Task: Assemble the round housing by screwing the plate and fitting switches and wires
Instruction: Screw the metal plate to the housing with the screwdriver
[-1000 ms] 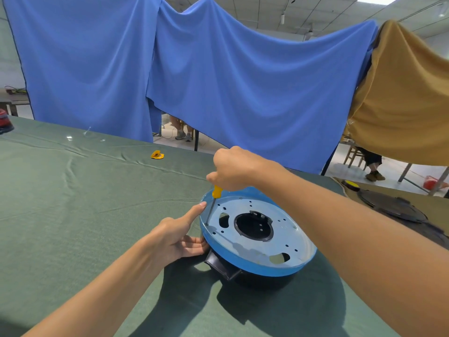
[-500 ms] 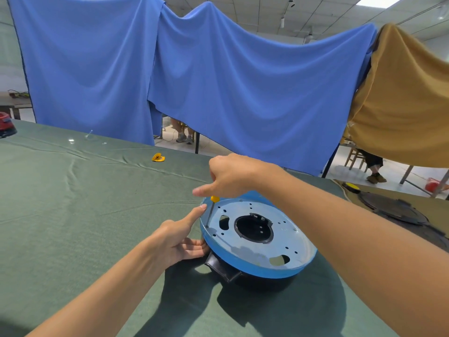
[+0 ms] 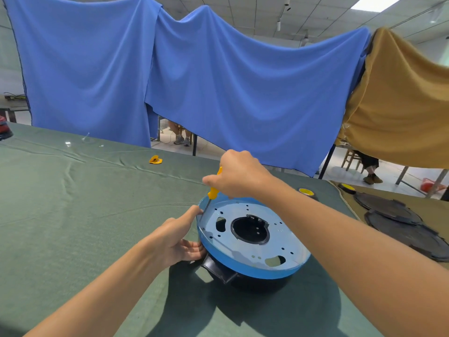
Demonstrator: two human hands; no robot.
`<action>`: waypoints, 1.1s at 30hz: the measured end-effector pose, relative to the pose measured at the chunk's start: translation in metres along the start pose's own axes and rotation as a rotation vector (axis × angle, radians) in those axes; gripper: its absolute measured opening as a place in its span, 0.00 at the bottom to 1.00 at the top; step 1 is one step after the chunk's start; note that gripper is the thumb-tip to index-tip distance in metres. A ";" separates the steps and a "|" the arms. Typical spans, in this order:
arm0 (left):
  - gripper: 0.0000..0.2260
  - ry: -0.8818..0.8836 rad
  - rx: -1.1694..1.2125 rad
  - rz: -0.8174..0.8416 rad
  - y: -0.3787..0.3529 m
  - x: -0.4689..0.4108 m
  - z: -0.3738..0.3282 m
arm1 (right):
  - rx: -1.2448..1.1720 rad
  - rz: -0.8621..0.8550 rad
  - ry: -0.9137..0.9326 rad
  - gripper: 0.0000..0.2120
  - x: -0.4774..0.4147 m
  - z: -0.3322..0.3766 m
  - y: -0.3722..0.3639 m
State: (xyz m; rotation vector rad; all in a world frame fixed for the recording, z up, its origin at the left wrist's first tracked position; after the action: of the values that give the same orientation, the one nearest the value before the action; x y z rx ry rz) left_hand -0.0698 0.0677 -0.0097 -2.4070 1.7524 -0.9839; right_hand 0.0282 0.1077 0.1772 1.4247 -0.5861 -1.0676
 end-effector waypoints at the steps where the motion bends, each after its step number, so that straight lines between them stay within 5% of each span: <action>1: 0.16 0.008 -0.007 0.009 -0.002 0.002 0.000 | -0.025 -0.031 -0.032 0.18 0.001 -0.007 0.004; 8: 0.04 0.004 -0.184 -0.067 -0.015 0.011 0.000 | -0.133 -0.150 -0.160 0.14 0.021 -0.050 0.023; 15: 0.12 -0.128 -0.088 -0.229 -0.024 0.013 -0.011 | -0.295 -0.240 -0.238 0.16 0.042 -0.087 0.029; 25: 0.11 -0.896 -0.404 -0.382 -0.051 0.083 -0.094 | -0.893 -0.623 -0.440 0.23 0.078 -0.150 0.058; 33: 0.18 -1.341 -0.771 -0.445 -0.082 0.125 -0.099 | -1.306 -0.619 -0.568 0.17 0.098 -0.165 0.028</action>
State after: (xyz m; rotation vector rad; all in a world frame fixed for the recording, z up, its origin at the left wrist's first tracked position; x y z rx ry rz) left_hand -0.0251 0.0248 0.1588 -2.6000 1.0651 1.3596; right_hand 0.2207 0.1009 0.1576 0.0952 0.2565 -1.8583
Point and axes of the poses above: each hand's wrist, its own x-axis away from the middle knuckle, its own y-axis out of the back of the hand, z = x × y, the point moved 9 cm from there along -x, towards the middle knuckle, and after that the axes turned 7 degrees about x, right-handed, at the moved point
